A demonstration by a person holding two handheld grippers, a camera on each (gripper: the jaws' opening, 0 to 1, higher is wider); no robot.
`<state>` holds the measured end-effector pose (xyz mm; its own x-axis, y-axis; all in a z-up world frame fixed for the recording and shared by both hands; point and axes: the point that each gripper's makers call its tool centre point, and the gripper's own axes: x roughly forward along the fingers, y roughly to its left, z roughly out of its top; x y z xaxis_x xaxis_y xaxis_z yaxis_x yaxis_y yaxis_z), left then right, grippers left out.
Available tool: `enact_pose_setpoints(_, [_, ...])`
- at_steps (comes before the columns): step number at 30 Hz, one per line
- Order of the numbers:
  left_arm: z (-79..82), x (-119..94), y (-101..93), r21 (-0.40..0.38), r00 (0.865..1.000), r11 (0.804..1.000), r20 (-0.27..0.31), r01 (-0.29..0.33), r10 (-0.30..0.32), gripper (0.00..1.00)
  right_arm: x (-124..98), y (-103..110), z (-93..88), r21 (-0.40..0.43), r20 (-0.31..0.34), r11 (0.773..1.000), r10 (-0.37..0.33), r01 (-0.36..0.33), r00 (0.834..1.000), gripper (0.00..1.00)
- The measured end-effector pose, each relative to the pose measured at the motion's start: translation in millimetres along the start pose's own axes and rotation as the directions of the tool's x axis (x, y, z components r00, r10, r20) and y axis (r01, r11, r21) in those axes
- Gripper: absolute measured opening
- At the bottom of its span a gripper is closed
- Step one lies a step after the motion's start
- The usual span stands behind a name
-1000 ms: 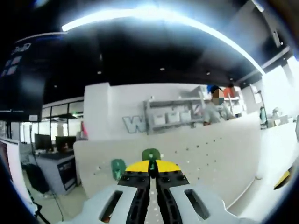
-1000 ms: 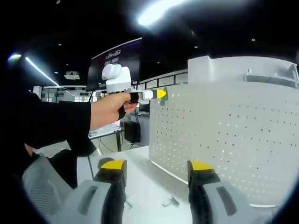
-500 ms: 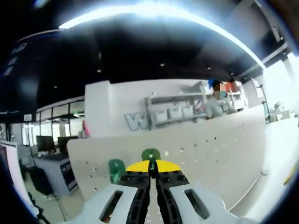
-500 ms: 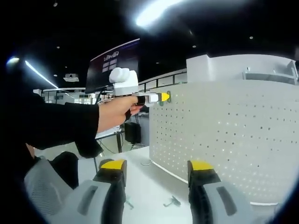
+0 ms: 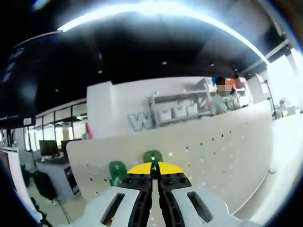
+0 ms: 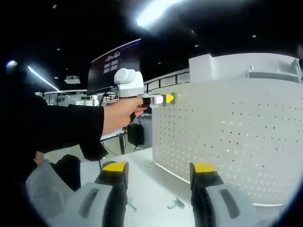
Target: Insert the hook assembly into the mounting plate slot until the hook locks in place.
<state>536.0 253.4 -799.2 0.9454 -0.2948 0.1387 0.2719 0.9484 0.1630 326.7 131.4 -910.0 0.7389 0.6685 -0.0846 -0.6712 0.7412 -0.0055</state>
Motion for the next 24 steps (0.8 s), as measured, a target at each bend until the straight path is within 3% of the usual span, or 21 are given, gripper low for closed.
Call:
enact_pose_setpoints(13, [-1.4, 2.1, -1.9, 0.058, 1.000, 0.998, -0.004, -0.016, 0.017, 0.02, 0.3, -0.2, -0.8, 0.015, -0.001, 1.000, 0.006, -0.006, 1.000, 0.50])
enact_pose_setpoints(20, [-0.9, 2.9, -4.7, 0.173, 0.999, 0.984, -0.017, -0.043, 0.047, 0.02, 0.1, -0.3, -1.0, 0.016, -0.001, 1.000, 0.007, -0.007, 1.000, 0.50])
enact_pose_setpoints(24, [-0.9, 3.3, -5.5, 0.267, 0.997, 0.962, -0.034, -0.053, 0.064, 0.03, -0.1, -0.6, -0.6, 0.021, 0.000, 1.000, 0.008, -0.008, 1.000, 0.50])
